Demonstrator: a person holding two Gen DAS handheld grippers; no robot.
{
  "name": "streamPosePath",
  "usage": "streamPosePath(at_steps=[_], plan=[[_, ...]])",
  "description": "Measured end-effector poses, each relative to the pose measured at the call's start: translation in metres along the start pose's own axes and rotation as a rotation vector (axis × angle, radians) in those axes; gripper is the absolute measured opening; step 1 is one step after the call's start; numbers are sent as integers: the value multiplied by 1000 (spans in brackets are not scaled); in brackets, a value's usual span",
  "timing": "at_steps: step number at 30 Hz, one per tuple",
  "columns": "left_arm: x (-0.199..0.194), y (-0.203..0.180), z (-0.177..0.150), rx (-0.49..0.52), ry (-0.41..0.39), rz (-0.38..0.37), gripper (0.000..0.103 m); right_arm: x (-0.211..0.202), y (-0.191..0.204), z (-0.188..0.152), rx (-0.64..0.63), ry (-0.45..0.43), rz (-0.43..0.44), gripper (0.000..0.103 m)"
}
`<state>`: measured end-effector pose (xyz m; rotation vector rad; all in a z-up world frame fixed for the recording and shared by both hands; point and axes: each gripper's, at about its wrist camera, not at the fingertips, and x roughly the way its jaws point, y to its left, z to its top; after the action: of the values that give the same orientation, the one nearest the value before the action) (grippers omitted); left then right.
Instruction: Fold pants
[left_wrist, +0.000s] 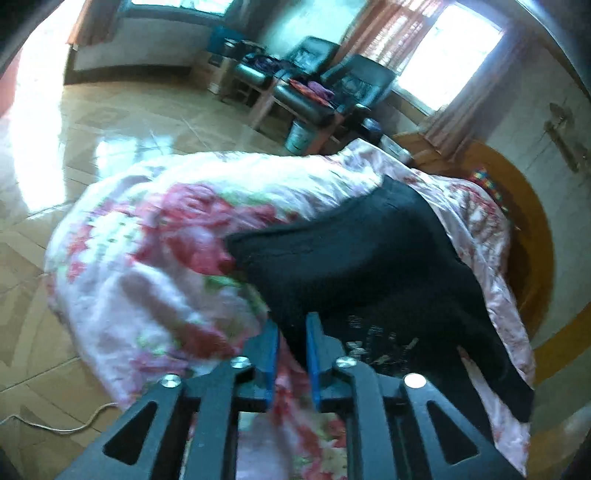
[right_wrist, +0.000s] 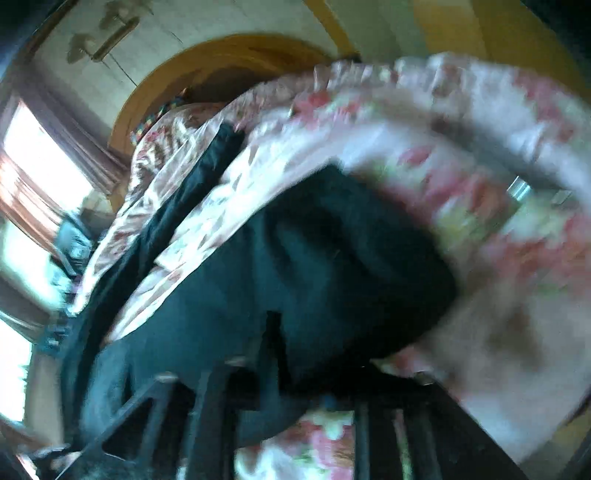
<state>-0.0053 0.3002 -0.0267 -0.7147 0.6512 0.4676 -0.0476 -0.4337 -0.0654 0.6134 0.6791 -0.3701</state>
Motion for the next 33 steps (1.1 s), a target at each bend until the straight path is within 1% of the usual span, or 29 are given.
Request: streamPosePath(at_steps=[1, 2, 3, 4, 5, 6, 7, 9, 12, 14, 17, 19, 22, 23, 26, 27, 29, 30, 31, 33], plan=[[-10, 3, 1, -21, -48, 56, 24, -11, -3, 4, 7, -56, -60, 50], [-19, 8, 0, -43, -92, 104, 24, -27, -9, 8, 35, -137, -125, 53], [-31, 10, 0, -73, -146, 165, 24, -37, -13, 10, 54, -189, -150, 58], [-42, 11, 0, -104, -197, 209, 25, -46, -15, 13, 65, -231, -164, 58], [-52, 8, 0, -129, -249, 213, 25, -54, -16, 15, 65, -264, -172, 58], [-58, 4, -2, -132, -282, 187, 32, -59, -12, 18, 47, -287, -176, 58], [-60, -8, -3, -104, -293, 134, 40, -61, -7, 20, 22, -296, -167, 59], [-52, -31, -7, -23, -244, 61, 42, -56, 8, 23, -31, -278, -112, 61], [-25, -83, -23, 148, -116, -25, 42, -36, 33, 27, -98, -205, -20, 62], [-3, -120, -42, 273, -24, -76, 42, -12, 54, 33, -145, -126, 52, 62], [20, -172, -75, 452, 36, -144, 42, 24, 85, 42, -229, -28, 128, 62], [32, -199, -94, 540, 55, -165, 42, 48, 96, 50, -243, 14, 162, 62], [54, -227, -112, 612, 74, -200, 42, 87, 113, 71, -261, 80, 178, 62], [64, -234, -118, 632, 82, -200, 42, 104, 119, 81, -264, 98, 175, 62], [94, -247, -139, 676, 107, -160, 43, 148, 131, 109, -244, 138, 145, 63], [99, -248, -145, 687, 85, -160, 44, 164, 137, 119, -245, 151, 136, 63], [94, -240, -160, 719, 4, -186, 47, 192, 146, 136, -241, 172, 113, 63], [95, -239, -161, 725, -11, -203, 52, 201, 147, 146, -223, 171, 103, 63], [95, -236, -163, 723, -17, -225, 57, 211, 148, 154, -197, 167, 100, 63], [95, -232, -162, 709, 0, -258, 60, 230, 145, 173, -111, 147, 104, 63]])
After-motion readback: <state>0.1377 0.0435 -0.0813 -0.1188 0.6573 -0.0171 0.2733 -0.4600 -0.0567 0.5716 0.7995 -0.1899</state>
